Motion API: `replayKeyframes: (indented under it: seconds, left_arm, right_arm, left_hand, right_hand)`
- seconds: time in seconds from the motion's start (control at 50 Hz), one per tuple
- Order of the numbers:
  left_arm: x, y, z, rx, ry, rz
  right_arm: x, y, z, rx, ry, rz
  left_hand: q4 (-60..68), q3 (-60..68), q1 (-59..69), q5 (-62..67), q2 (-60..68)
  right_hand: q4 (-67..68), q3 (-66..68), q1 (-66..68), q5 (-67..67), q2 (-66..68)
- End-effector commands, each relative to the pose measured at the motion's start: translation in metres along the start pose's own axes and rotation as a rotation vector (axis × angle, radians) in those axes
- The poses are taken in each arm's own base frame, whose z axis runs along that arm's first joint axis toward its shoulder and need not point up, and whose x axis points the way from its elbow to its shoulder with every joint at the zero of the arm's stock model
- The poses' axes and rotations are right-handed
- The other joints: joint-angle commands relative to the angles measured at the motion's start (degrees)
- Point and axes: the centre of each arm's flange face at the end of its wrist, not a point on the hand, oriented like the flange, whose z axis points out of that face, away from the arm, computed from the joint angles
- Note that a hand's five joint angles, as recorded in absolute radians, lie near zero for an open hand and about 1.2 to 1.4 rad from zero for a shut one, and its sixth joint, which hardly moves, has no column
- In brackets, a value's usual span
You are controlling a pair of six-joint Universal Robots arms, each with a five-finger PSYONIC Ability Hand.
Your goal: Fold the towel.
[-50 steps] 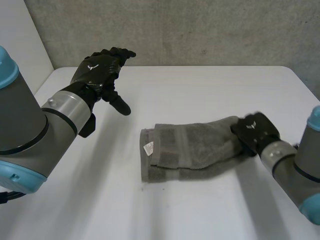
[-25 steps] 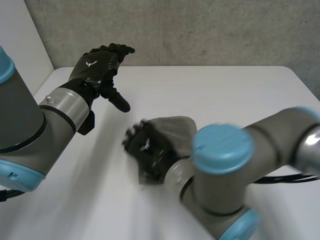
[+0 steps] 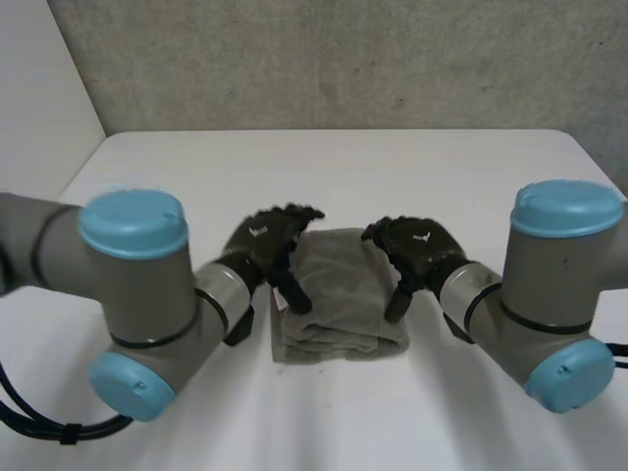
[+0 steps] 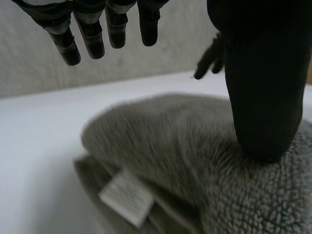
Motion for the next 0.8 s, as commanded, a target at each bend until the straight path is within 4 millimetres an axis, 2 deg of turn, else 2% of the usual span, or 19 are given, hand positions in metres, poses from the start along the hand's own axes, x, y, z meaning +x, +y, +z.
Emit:
replayKeyframes:
  seconds: [0.02, 0.1, 0.12, 0.14, 0.16, 0.18, 0.2, 0.24, 0.26, 0.3, 0.32, 0.34, 0.36, 0.38, 0.4, 0.42, 0.46, 0.58, 0.8]
  left_arm:
    - [-0.005, 0.028, 0.011, -0.056, -0.014, 0.008]
    - [-0.004, 0.023, 0.010, -0.045, -0.014, 0.009]
    - [-0.002, 0.016, 0.008, -0.027, -0.011, 0.010]
    - [0.000, 0.002, 0.005, 0.006, -0.008, 0.012]
    - [0.000, 0.002, 0.004, 0.007, -0.008, 0.012]
    - [0.002, -0.016, -0.002, 0.052, -0.011, 0.015]
    - [0.002, -0.016, -0.002, 0.052, -0.012, 0.015]
    - [0.001, -0.057, -0.019, 0.155, -0.039, 0.018]
    - [0.001, -0.057, -0.019, 0.155, -0.039, 0.018]
    - [-0.008, -0.106, -0.043, 0.267, -0.096, 0.020]
    - [-0.008, -0.107, -0.043, 0.267, -0.097, 0.020]
    - [-0.018, -0.127, -0.056, 0.298, -0.145, 0.021]
    - [-0.028, -0.143, -0.069, 0.314, -0.196, 0.023]
    - [-0.028, -0.144, -0.069, 0.314, -0.196, 0.023]
    - [-0.034, -0.158, -0.083, 0.325, -0.238, 0.029]
    - [-0.035, -0.158, -0.083, 0.325, -0.238, 0.029]
    - [-0.037, -0.174, -0.103, 0.318, -0.277, 0.055]
    - [-0.035, -0.181, -0.122, 0.291, -0.298, 0.067]
    - [-0.034, -0.182, -0.126, 0.287, -0.295, 0.067]
  right_arm:
    - [-0.005, 0.020, 0.014, -0.046, -0.034, 0.000]
    - [-0.003, 0.008, 0.011, -0.015, -0.026, -0.002]
    - [0.000, -0.004, 0.006, 0.018, -0.011, -0.007]
    - [0.000, -0.005, 0.006, 0.018, -0.011, -0.007]
    - [0.004, -0.022, -0.003, 0.066, 0.008, -0.012]
    - [0.006, -0.038, -0.012, 0.115, 0.023, -0.020]
    - [0.006, -0.039, -0.012, 0.116, 0.023, -0.020]
    - [0.018, -0.070, -0.030, 0.210, 0.075, -0.030]
    - [0.019, -0.070, -0.030, 0.210, 0.075, -0.030]
    - [0.039, -0.096, -0.046, 0.287, 0.165, -0.033]
    - [0.039, -0.096, -0.046, 0.287, 0.165, -0.033]
    - [0.051, -0.108, -0.055, 0.325, 0.227, -0.032]
    - [0.051, -0.109, -0.055, 0.325, 0.228, -0.032]
    - [0.062, -0.121, -0.066, 0.362, 0.290, -0.032]
    - [0.071, -0.135, -0.078, 0.401, 0.345, -0.031]
    - [0.071, -0.135, -0.078, 0.401, 0.346, -0.031]
    - [0.083, -0.148, -0.092, 0.418, 0.412, -0.026]
    - [0.092, -0.155, -0.102, 0.378, 0.441, -0.011]
    - [0.090, -0.153, -0.106, 0.331, 0.430, -0.004]
  left_hand:
    - [0.5, 0.5, 0.0, -1.7, 0.5]
    - [0.5, 0.5, 0.0, -1.7, 0.5]
    - [0.5, 0.5, 0.0, -1.7, 0.5]
    - [0.5, 0.5, 0.0, -1.7, 0.5]
    - [0.5, 0.5, 0.0, -1.7, 0.5]
    - [0.5, 0.5, 0.0, -1.7, 0.5]
    - [0.5, 0.5, 0.0, -1.7, 0.5]
    - [0.5, 0.5, 0.0, -1.7, 0.5]
    - [0.5, 0.5, 0.0, -1.7, 0.5]
    - [0.5, 0.5, 0.0, -1.7, 0.5]
    - [0.5, 0.5, 0.0, -1.7, 0.5]
    - [0.5, 0.5, 0.0, -1.7, 0.5]
    - [0.5, 0.5, 0.0, -1.7, 0.5]
    - [0.5, 0.5, 0.0, -1.7, 0.5]
    - [0.5, 0.5, 0.0, -1.7, 0.5]
    - [0.5, 0.5, 0.0, -1.7, 0.5]
    - [0.5, 0.5, 0.0, -1.7, 0.5]
    - [0.5, 0.5, 0.0, -1.7, 0.5]
    - [0.5, 0.5, 0.0, -1.7, 0.5]
  right_hand:
    - [-5.0, -4.0, -3.2, -3.5, -4.4]
    - [-5.0, -4.0, -3.2, -3.5, -4.4]
    - [-5.0, -4.0, -3.2, -3.5, -4.4]
    - [-5.0, -4.0, -3.2, -3.5, -4.4]
    - [-5.0, -4.0, -3.2, -3.5, -4.4]
    - [-5.0, -4.0, -3.2, -3.5, -4.4]
    - [-5.0, -4.0, -3.2, -3.5, -4.4]
    - [-5.0, -4.0, -3.2, -3.5, -4.4]
    - [-5.0, -4.0, -3.2, -3.5, -4.4]
    - [-5.0, -4.0, -3.2, -3.5, -4.4]
    - [-5.0, -4.0, -3.2, -3.5, -4.4]
    - [-5.0, -4.0, -3.2, -3.5, -4.4]
    - [-5.0, -4.0, -3.2, -3.5, -4.4]
    - [-5.0, -4.0, -3.2, -3.5, -4.4]
    - [-5.0, -4.0, -3.2, -3.5, -4.4]
    - [-5.0, -4.0, -3.2, -3.5, -4.4]
    - [-5.0, -4.0, -3.2, -3.5, -4.4]
    - [-5.0, -4.0, -3.2, -3.5, -4.4]
    - [-5.0, -4.0, -3.2, -3.5, -4.4]
